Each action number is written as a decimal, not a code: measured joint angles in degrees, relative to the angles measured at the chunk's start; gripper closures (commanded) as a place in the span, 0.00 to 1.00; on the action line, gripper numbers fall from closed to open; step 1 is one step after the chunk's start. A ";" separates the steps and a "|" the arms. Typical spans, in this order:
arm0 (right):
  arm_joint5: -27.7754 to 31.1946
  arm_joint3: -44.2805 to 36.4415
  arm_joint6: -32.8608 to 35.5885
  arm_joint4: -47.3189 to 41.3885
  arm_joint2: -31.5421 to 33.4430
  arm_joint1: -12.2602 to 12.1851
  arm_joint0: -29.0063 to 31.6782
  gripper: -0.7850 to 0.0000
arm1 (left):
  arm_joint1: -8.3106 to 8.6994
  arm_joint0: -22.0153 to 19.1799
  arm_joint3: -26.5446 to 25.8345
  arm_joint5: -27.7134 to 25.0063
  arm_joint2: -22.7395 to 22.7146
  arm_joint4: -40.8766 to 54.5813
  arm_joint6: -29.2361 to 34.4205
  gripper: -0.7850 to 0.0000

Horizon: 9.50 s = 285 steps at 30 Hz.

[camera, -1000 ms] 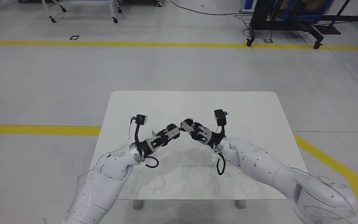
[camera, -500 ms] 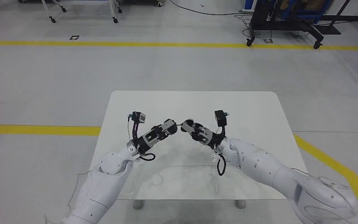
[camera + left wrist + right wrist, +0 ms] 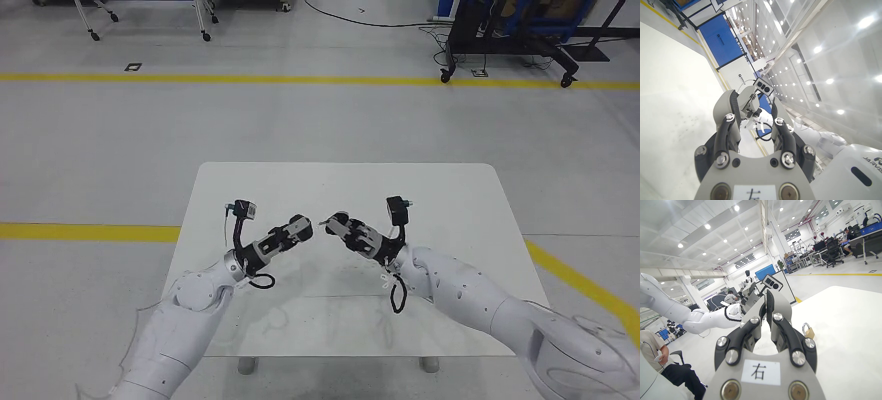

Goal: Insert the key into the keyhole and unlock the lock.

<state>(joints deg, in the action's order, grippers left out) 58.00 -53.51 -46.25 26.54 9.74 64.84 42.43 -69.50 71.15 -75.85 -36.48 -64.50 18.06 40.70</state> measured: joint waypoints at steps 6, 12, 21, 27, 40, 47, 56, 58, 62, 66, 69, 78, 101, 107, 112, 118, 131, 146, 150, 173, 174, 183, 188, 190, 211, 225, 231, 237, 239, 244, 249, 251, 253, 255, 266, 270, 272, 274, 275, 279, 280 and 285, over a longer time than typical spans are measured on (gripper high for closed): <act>0.00 -0.32 1.80 -0.50 0.00 0.35 0.30 1.00 | -0.19 0.07 -1.01 -1.26 1.22 -5.09 -1.88 0.62; 0.00 -0.19 4.56 -2.87 0.00 0.53 0.30 1.00 | -0.31 -0.15 -1.17 -1.07 1.43 -9.08 -5.08 0.67; 0.00 -0.62 8.97 -6.62 0.00 0.37 0.00 1.00 | -0.30 0.36 -1.93 -2.09 1.51 -15.62 -8.93 0.82; 0.00 -0.81 12.08 -9.47 0.00 0.30 -0.28 1.00 | -0.31 0.70 -2.46 -2.53 1.41 -18.18 -11.15 0.89; 0.00 -1.02 17.79 -15.20 0.00 0.01 -0.35 1.00 | -0.17 1.47 -3.38 -5.46 0.42 -24.65 -16.10 1.00; 0.00 -1.23 20.08 -17.26 0.18 -0.04 -0.49 1.00 | -0.17 1.74 -3.55 -5.44 0.43 -27.04 -17.78 1.00; -0.01 -1.78 20.70 -17.67 1.24 -0.15 -0.02 0.00 | -0.21 1.97 -3.57 -5.17 0.10 -29.93 -20.87 1.00; -0.01 -1.88 20.31 -17.53 1.60 -0.21 0.11 0.00 | -0.20 2.03 -3.59 -5.13 -0.01 -30.21 -21.22 1.00; 0.00 -2.15 19.08 -16.67 2.33 -0.33 0.41 0.00 | -0.12 2.33 -3.94 -5.09 -0.36 -29.96 -21.40 1.00; 0.00 -2.11 18.17 -16.52 2.69 -0.35 0.47 0.00 | -0.01 2.61 -4.18 -5.07 -0.85 -27.71 -20.95 1.00; 0.00 -2.11 18.24 -16.53 2.67 -0.35 0.47 0.00 | 0.16 2.79 -4.30 -5.15 -1.34 -25.11 -19.51 1.00; -0.96 -2.43 19.77 -16.35 2.96 -0.42 0.83 0.00 | 0.78 3.57 -4.90 -5.21 -2.59 -21.66 -15.15 1.00; 0.00 -11.55 69.23 -45.37 10.31 -8.72 2.80 0.81 | 2.40 6.42 -13.45 -2.51 -2.44 -32.10 -7.95 1.00; 0.00 -12.45 75.65 -49.20 12.60 -8.49 3.68 1.00 | 2.65 7.26 -14.17 -2.16 -2.66 -32.92 -8.94 1.00; 0.00 -12.22 79.63 -51.64 14.48 -8.16 4.51 1.00 | 2.65 7.38 -14.14 -1.74 -2.41 -34.06 -10.75 0.54; 0.01 -11.31 82.40 -53.72 17.69 -7.86 5.66 1.00 | 2.61 6.80 -13.67 0.46 -2.79 -35.26 -13.59 0.00; 0.00 -13.81 72.87 -42.61 32.84 -10.42 14.44 1.00 | 4.24 10.37 -18.46 6.90 -9.75 -49.01 -16.00 0.00; 0.00 -14.45 72.38 -41.91 33.76 -10.55 15.25 1.00 | 2.73 7.07 -13.40 29.37 -0.68 -78.18 -17.31 0.10; 0.00 -14.45 72.38 -41.90 33.76 -10.55 15.25 1.00 | 2.10 4.68 -10.09 30.67 1.10 -78.40 -17.20 0.45; 0.00 -14.45 72.38 -41.90 33.76 -10.55 15.25 1.00 | 0.42 -0.02 -5.25 33.30 4.20 -78.73 -14.37 1.00; 0.00 -14.45 72.38 -41.90 33.76 -10.55 15.25 1.00 | 0.40 -0.10 -5.19 33.36 4.18 -78.76 -14.23 1.00; 0.00 -14.45 72.38 -41.90 33.76 -10.55 15.25 1.00 | 0.02 -0.70 -4.30 34.29 3.12 -76.59 -14.36 1.00; 0.00 -14.45 72.38 -41.90 33.76 -10.55 15.25 1.00 | -0.26 0.00 -5.32 30.10 -0.19 -64.57 -17.35 1.00; 0.00 -14.45 72.38 -41.90 33.76 -10.55 15.25 1.00 | -0.24 0.47 -6.09 28.13 -1.15 -60.72 -18.04 1.00; -3.89 -17.71 60.93 -33.47 37.20 -9.48 19.29 1.00 | -1.95 -6.53 5.05 39.71 -6.50 -17.94 2.69 1.00; -4.49 -18.68 57.54 -30.78 39.19 -9.44 20.57 1.00 | -2.75 -10.99 11.49 43.35 -5.58 -7.52 9.08 1.00; -7.48 -19.73 58.37 -26.90 39.60 -9.38 20.16 1.00 | -3.27 -10.60 12.62 46.48 -5.97 0.24 11.16 1.00; -10.62 -23.33 57.12 -13.85 39.99 -8.82 19.66 1.00 | -4.20 -15.33 21.65 57.25 -4.81 12.61 21.24 1.00; -10.26 -24.15 56.10 -9.97 40.47 -8.72 19.70 1.00 | -4.66 -17.25 24.96 58.86 -3.55 14.38 23.32 1.00; -12.17 -26.89 54.72 -0.31 41.46 -8.75 20.55 1.00 | -5.43 -20.28 30.47 57.70 -1.79 15.98 24.27 1.00; -12.15 -26.82 54.74 -0.87 41.45 -8.76 20.55 1.00 | -5.47 -20.34 30.71 57.63 -1.78 16.11 23.70 1.00; -12.15 -26.83 54.74 -0.86 41.45 -8.76 20.54 1.00 | -5.47 -20.34 30.71 57.63 -1.78 16.10 23.71 1.00; -12.15 -26.83 54.74 -0.85 41.45 -8.76 20.54 1.00 | -5.47 -20.34 30.71 57.63 -1.78 16.10 23.71 1.00; -12.15 -26.86 54.74 -0.83 41.44 -8.75 20.55 1.00 | -5.48 -19.95 30.24 57.48 -1.52 15.72 23.23 1.00; -18.00 -41.92 53.39 38.75 44.68 -9.72 18.94 1.00 | -4.06 -18.13 24.20 63.20 -1.70 13.52 25.02 1.00; -15.75 -45.34 51.68 55.96 43.97 -10.33 18.58 1.00 | -3.52 -18.02 22.31 65.63 -1.60 12.22 25.09 1.00; -15.19 -46.72 51.06 63.44 43.17 -10.53 18.49 1.00 | -3.34 -17.69 21.33 66.93 -1.54 12.15 24.57 1.00; -15.72 -47.51 49.08 68.03 42.70 -10.62 18.62 1.00 | -3.25 -17.36 20.40 68.10 -1.33 12.14 24.12 1.00; -15.86 -47.88 47.23 70.66 42.40 -10.71 18.72 1.00 | -3.18 -17.15 19.83 68.77 -1.14 12.07 23.82 1.00; -16.76 -48.54 44.66 78.40 40.96 -10.85 19.10 1.00 | -2.94 -16.73 18.26 70.75 -0.36 11.30 22.98 1.00; -16.94 -48.61 44.54 79.63 40.63 -10.82 19.10 1.00 | -2.88 -16.70 17.91 71.22 -0.08 10.97 22.98 1.00; -16.92 -48.99 43.65 84.12 39.22 -10.64 18.78 1.00 | -2.52 -16.65 16.21 72.90 0.38 10.76 22.88 1.00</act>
<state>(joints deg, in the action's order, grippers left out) 41.08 -102.50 -2.61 110.66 48.96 54.21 61.21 -72.02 54.51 -59.64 36.42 -64.11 28.82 63.58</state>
